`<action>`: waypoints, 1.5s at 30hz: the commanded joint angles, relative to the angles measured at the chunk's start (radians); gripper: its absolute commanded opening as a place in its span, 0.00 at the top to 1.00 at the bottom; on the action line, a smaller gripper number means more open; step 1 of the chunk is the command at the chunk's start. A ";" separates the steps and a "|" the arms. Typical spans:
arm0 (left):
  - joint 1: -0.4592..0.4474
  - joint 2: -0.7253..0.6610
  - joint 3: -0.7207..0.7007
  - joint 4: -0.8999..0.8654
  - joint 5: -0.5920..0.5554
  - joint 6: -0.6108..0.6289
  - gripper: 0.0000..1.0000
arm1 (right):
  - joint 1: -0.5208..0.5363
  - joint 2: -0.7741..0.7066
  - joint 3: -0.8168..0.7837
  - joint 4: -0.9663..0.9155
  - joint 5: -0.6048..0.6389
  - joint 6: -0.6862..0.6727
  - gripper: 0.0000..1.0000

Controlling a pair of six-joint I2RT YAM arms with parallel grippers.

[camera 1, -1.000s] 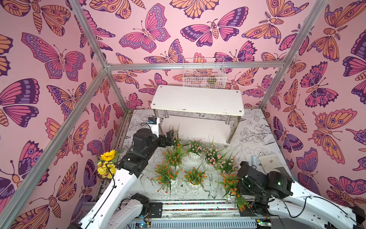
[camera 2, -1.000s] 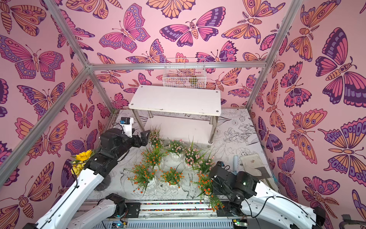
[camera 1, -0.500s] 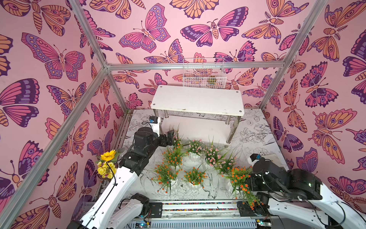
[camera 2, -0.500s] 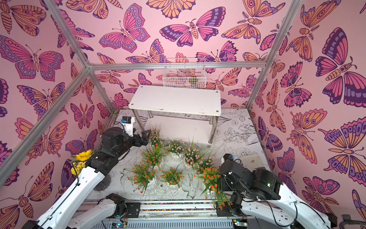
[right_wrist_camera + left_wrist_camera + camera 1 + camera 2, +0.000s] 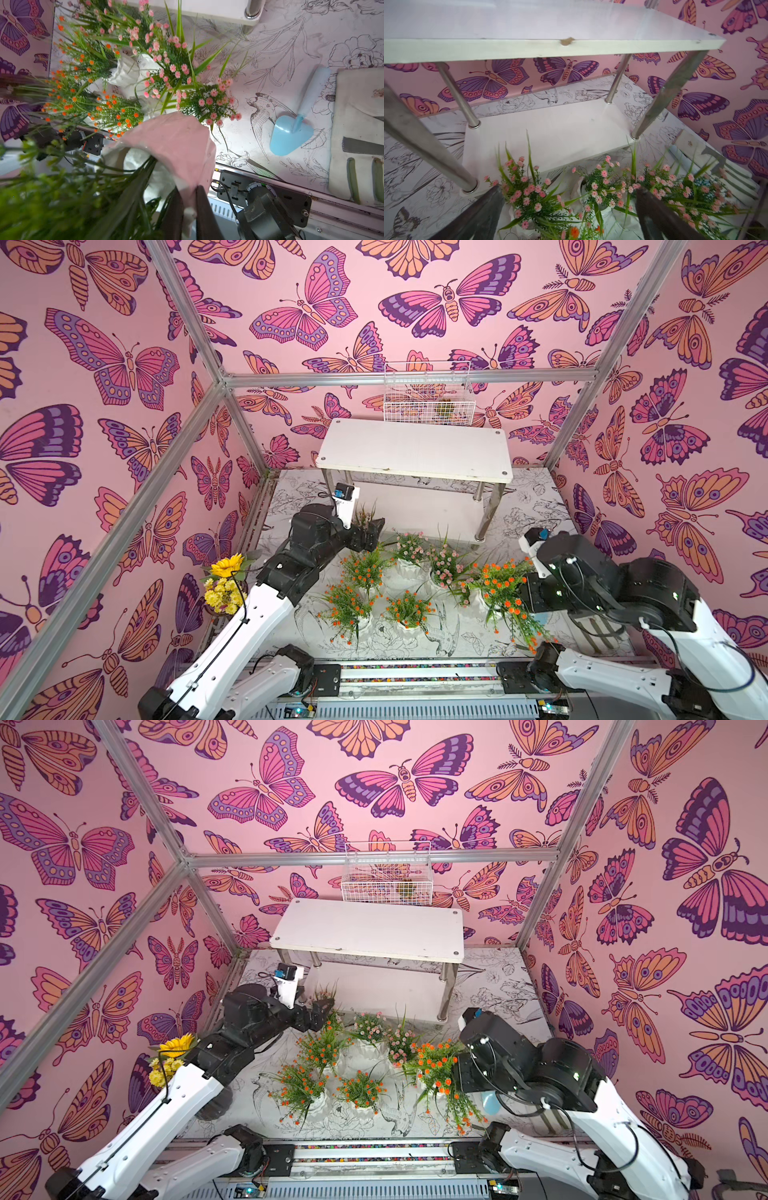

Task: Place the baby's breath potted plants on the rack by color
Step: Pick up the baby's breath potted plant from the center of the board.

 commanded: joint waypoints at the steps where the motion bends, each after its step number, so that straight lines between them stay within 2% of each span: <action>1: -0.055 0.003 -0.012 0.056 0.022 0.104 0.00 | -0.189 0.053 0.046 0.051 -0.185 -0.168 1.00; 2: -0.073 0.000 -0.025 0.076 0.018 0.124 0.00 | -0.250 0.072 0.048 0.070 -0.256 -0.202 1.00; 4: -0.102 -0.004 -0.051 0.116 0.029 0.147 0.00 | -0.314 0.117 0.066 0.086 -0.318 -0.254 1.00; 9: -0.179 0.018 -0.089 0.205 0.063 0.192 0.00 | -0.373 0.245 0.150 0.105 -0.400 -0.330 1.00; 13: -0.234 0.050 -0.101 0.279 0.115 0.209 0.00 | -0.400 0.321 0.229 0.099 -0.417 -0.370 1.00; 20: -0.312 0.140 -0.067 0.377 0.231 0.183 0.00 | -0.429 0.364 0.253 0.131 -0.443 -0.389 1.00; 28: -0.392 0.223 -0.040 0.467 0.221 0.182 0.00 | -0.439 0.380 0.252 0.154 -0.467 -0.391 1.00; 45: -0.439 0.360 0.012 0.560 0.210 0.154 0.00 | -0.439 0.389 0.244 0.185 -0.505 -0.379 1.00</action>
